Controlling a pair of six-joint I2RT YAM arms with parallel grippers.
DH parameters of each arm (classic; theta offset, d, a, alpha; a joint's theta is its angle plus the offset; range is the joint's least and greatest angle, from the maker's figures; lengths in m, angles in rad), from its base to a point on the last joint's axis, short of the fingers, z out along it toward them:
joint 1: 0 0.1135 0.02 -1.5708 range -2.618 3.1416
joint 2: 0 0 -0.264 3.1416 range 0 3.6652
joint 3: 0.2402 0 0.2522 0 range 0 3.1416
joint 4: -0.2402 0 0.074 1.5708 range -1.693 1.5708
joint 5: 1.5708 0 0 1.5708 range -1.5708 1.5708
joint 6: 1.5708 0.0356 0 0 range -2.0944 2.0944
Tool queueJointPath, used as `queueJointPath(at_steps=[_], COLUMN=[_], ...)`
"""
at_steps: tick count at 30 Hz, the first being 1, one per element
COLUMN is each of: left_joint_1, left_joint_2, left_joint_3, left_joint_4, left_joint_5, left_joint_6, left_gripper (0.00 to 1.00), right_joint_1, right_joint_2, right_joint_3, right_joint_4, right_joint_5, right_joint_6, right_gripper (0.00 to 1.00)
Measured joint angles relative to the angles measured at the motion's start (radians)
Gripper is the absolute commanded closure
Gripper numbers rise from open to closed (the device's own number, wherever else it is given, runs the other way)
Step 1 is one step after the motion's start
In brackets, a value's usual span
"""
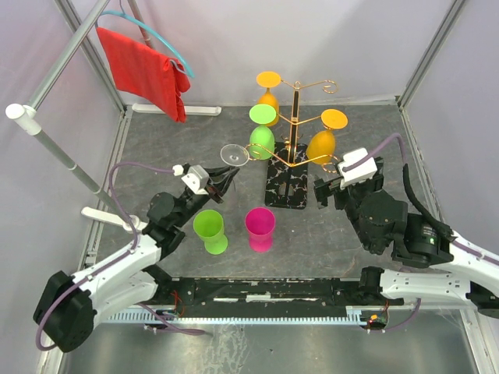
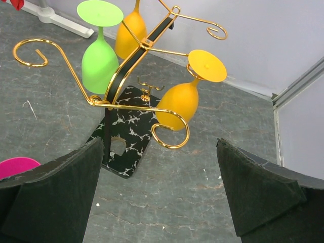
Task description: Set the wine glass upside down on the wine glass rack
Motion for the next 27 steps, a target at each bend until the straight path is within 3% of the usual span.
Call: queueJointPath(at_steps=[27], left_joint_1=[-0.142], left_joint_2=[0.422], left_joint_3=[0.032], left_joint_4=[0.388], left_joint_5=[-0.040], left_joint_6=[0.019], left_gripper=[0.97], right_joint_1=[0.000], right_joint_2=[0.000], right_joint_3=[0.000], right_joint_4=[-0.055], right_joint_5=[0.010], right_joint_6=[0.017], right_gripper=[0.00])
